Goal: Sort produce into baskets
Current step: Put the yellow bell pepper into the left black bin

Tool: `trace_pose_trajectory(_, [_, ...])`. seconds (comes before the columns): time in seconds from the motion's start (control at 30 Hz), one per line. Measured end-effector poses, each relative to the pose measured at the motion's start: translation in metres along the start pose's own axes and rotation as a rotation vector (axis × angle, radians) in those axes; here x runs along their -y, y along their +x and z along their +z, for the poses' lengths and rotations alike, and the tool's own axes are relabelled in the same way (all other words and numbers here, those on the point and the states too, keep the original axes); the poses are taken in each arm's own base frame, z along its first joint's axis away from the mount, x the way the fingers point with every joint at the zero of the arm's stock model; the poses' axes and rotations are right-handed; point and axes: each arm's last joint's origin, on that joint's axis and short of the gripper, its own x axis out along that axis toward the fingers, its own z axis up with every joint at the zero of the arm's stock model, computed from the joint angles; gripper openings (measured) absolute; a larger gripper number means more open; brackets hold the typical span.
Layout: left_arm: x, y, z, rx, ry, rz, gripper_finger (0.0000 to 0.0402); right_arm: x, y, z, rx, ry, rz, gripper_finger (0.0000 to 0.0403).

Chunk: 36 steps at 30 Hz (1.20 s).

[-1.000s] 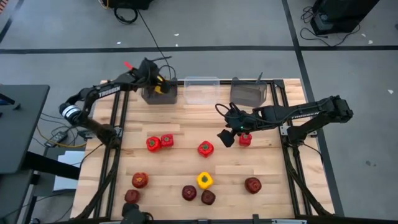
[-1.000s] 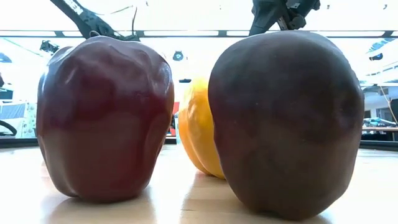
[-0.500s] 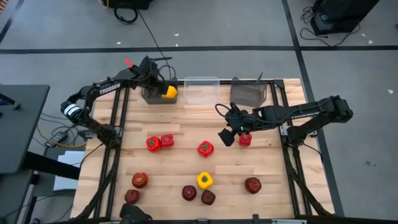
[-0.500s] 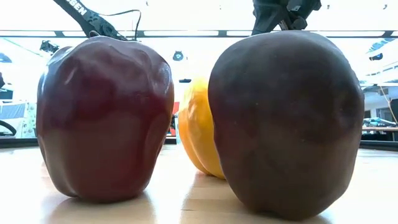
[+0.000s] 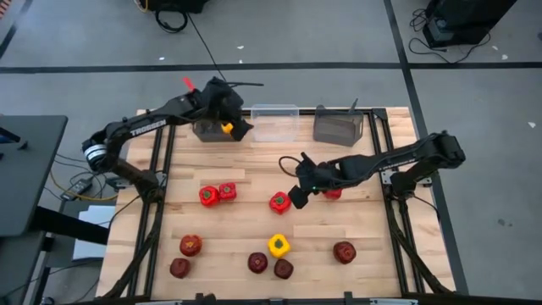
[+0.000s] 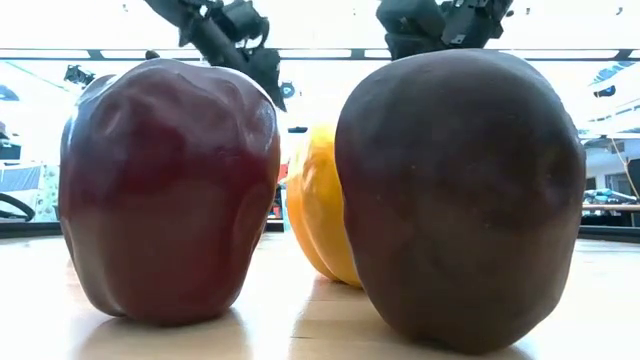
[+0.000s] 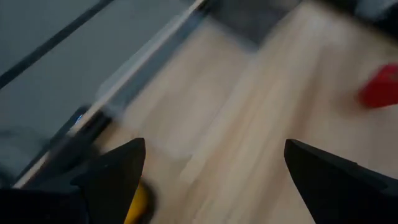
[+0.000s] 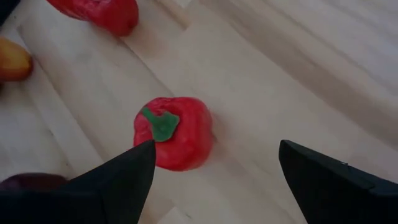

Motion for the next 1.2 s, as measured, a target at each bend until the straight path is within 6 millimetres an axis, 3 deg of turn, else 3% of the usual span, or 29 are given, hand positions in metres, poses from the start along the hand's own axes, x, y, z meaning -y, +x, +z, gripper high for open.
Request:
trace_pose_trajectory(0.2, [0.022, -0.038, 0.004, 0.115, 0.047, -0.051, 0.0378, -0.015, -0.004, -0.020, 0.019, 0.079, 0.017, 0.0349])
trace_pose_trajectory(0.3, [0.035, -0.053, -0.005, 0.145, 0.066, -0.114, 0.0343, -0.024, -0.003, -0.031, 0.019, 0.085, 0.044, 0.0349])
trace_pose_trajectory(0.4, [0.053, -0.059, -0.016, 0.135, 0.095, -0.308, 0.0305, -0.036, 0.001, -0.042, 0.012, 0.046, 0.093, 0.0349])
trace_pose_trajectory(0.5, [0.076, -0.059, -0.032, 0.099, 0.143, -0.467, 0.0281, -0.050, 0.006, -0.055, 0.014, -0.054, 0.163, 0.0349])
trace_pose_trajectory(0.6, [0.099, -0.058, -0.049, 0.065, 0.196, -0.503, 0.0275, -0.059, 0.013, -0.066, -0.031, -0.132, 0.219, 0.0348])
trace_pose_trajectory(0.8, [0.151, -0.052, -0.081, 0.092, 0.317, -0.533, 0.0280, -0.061, 0.022, -0.079, -0.068, -0.221, 0.208, 0.0342])
trace_pose_trajectory(0.97, [0.192, -0.051, -0.096, 0.162, 0.300, -0.600, 0.0281, -0.063, 0.020, -0.088, -0.100, -0.221, 0.209, 0.0338])
trace_pose_trajectory(1.07, [0.211, -0.045, -0.107, 0.158, 0.303, -0.596, 0.0281, -0.066, 0.016, -0.090, -0.112, -0.114, 0.225, 0.0332])
trace_pose_trajectory(1.2, [0.226, -0.037, -0.119, 0.130, 0.257, -0.564, 0.0280, -0.078, 0.014, -0.096, -0.025, -0.209, 0.305, 0.0310])
